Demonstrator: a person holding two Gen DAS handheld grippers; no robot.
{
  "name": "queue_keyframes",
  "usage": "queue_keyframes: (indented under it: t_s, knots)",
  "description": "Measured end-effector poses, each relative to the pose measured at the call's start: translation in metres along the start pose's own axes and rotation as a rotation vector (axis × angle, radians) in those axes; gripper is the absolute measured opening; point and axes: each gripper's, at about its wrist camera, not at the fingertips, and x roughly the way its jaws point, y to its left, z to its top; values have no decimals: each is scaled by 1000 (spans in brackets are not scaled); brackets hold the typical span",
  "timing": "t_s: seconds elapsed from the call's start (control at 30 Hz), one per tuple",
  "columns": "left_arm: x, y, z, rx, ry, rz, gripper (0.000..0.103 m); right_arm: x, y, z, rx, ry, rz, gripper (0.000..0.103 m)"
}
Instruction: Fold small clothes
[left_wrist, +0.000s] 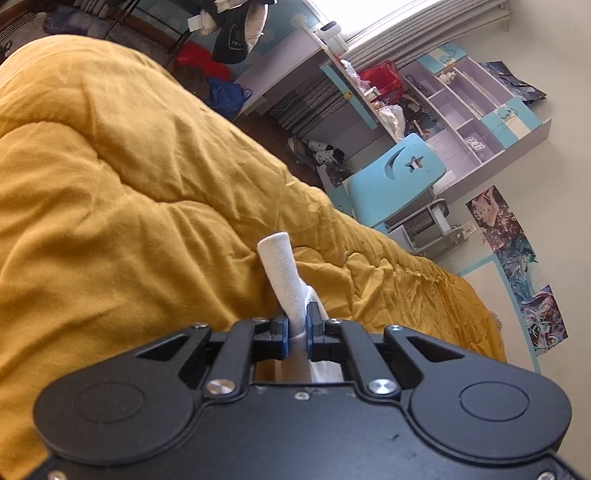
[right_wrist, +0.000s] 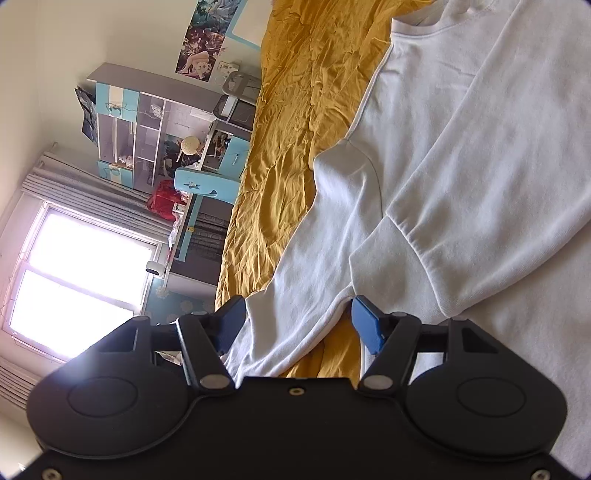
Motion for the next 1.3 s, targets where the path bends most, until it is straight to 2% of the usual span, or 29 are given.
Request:
queue_keyframes:
  t_s: [0.13,0.23,0.33,0.4,0.53,0.67,0.8,0.83,0.87,0.9,0.93,0.97,1.03,1.13,1.23,1.3]
  knots:
    - [-20,-41,3,47,-29,-118,5,-37,-10,8,2,-58,-5,66]
    - [-43,-96,-6,107,-29,-251,5,-73,-26,18,34,-109,-13,66]
    - [-65,-158,-37,182,7,-395,5,-113,-43,28,56,-179,-26,67]
    - [-80,-201,-70,232,61,-490,5,-140,-53,36,69,-226,-32,67]
    - [-108,-267,-152,313,197,-660,5,-197,-77,48,116,-322,-28,67]
    - [-134,-307,-266,394,386,-794,5,-248,-95,57,129,-407,-42,68]
    - [-140,-317,-384,483,545,-810,7,-285,-111,63,138,-467,-71,69]
    - [-139,-316,-419,542,594,-805,14,-293,-115,64,141,-479,-79,70]
    - [-136,-318,-448,614,658,-765,32,-300,-120,64,145,-490,-88,70]
    - [-136,-316,-469,659,715,-717,35,-306,-123,65,150,-501,-96,70]
    - [-137,-311,-481,677,753,-704,34,-312,-127,65,151,-513,-99,70]
    - [-140,-304,-485,681,774,-723,35,-317,-129,65,151,-524,-104,70]
    - [-147,-295,-479,699,761,-744,36,-325,-134,68,144,-548,-121,70]
    - [-142,-277,-431,685,680,-719,41,-325,-140,78,138,-544,-139,70]
    - [-124,-249,-365,646,558,-613,43,-317,-141,91,110,-546,-202,70]
    - [-107,-228,-325,619,494,-505,44,-309,-138,102,49,-548,-258,70]
